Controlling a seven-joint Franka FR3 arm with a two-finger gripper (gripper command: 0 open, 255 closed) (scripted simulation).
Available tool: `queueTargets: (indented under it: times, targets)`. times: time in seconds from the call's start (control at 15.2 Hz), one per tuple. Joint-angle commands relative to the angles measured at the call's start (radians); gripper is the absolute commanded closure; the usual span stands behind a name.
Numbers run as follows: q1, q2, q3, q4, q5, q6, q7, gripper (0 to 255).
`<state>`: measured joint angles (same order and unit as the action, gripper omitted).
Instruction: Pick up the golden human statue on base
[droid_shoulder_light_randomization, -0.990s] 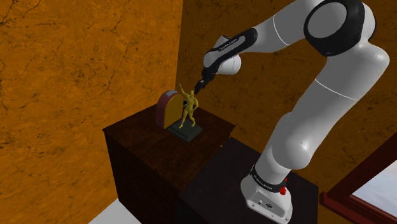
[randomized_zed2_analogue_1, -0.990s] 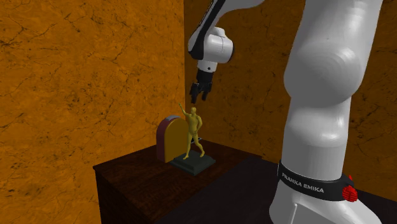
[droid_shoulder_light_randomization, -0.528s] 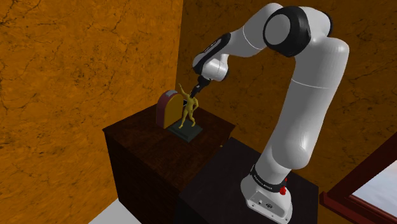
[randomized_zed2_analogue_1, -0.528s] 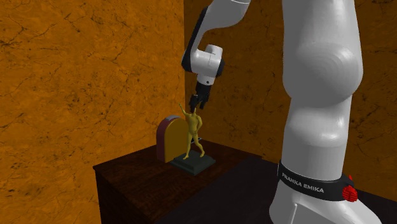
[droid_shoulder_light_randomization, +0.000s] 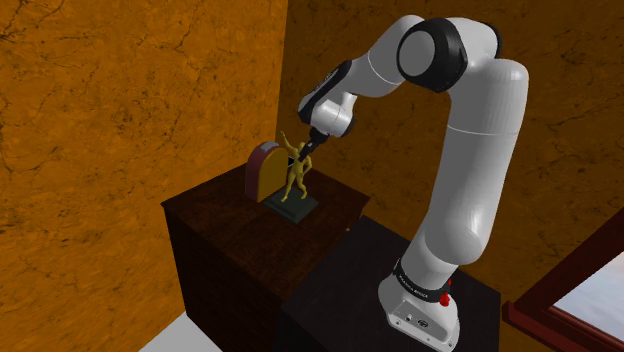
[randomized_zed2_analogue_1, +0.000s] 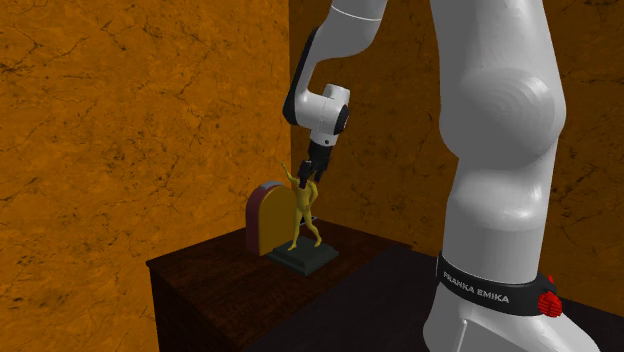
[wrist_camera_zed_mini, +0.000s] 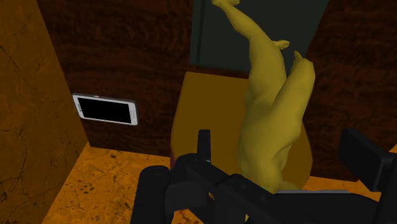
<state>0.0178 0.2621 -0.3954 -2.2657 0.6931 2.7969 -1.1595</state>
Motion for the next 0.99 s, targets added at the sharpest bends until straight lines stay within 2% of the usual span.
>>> queueTargets:
  times: [0.0, 0.59, 0.92]
  targets:
    - [-0.003, 0.004, 0.003, 0.001, 0.007, 0.002, -0.006, 255]
    - [-0.003, 0.005, 0.004, 0.002, 0.008, 0.002, -0.007, 255]
    - [0.032, -0.053, -0.045, -0.004, -0.092, -0.039, 0.077, 255]
